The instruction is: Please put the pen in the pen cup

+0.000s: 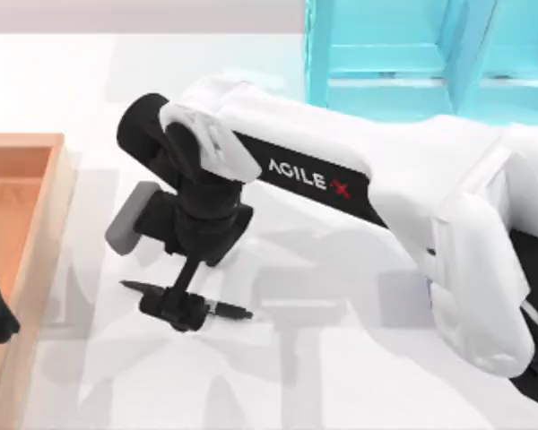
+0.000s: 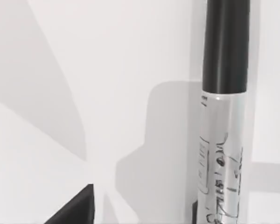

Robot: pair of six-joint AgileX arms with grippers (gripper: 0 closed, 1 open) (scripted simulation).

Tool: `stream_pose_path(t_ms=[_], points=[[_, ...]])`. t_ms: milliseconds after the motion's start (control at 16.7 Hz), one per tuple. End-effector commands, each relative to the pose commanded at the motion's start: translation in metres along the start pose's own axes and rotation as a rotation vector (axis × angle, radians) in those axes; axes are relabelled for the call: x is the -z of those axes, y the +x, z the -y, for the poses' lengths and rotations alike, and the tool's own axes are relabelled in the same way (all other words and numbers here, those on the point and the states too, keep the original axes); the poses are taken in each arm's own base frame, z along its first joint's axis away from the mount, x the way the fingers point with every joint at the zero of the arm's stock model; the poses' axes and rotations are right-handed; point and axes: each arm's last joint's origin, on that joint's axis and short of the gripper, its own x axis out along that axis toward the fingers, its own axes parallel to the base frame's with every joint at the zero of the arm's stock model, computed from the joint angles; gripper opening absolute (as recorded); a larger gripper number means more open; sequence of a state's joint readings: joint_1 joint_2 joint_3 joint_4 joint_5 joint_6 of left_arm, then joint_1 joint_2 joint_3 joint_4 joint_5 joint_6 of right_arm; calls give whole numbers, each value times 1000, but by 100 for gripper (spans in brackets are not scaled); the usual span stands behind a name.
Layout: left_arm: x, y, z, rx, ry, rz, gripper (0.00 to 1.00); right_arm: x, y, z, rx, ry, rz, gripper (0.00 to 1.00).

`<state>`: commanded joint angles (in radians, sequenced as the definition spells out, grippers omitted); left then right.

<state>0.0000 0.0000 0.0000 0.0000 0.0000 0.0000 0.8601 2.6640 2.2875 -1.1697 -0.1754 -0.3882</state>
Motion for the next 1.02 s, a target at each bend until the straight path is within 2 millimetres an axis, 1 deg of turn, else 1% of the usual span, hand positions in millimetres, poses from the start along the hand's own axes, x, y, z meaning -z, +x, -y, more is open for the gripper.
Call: stream_pose_path(t_ms=[120,300,1020], points=[[0,0,0,0,0,0,100,1,4,-1,0,0,0,100],[0,0,0,0,0,0,100,1,4,-1,0,0,0,100],[0,0,0,0,0,0,100,1,4,-1,0,0,0,10]])
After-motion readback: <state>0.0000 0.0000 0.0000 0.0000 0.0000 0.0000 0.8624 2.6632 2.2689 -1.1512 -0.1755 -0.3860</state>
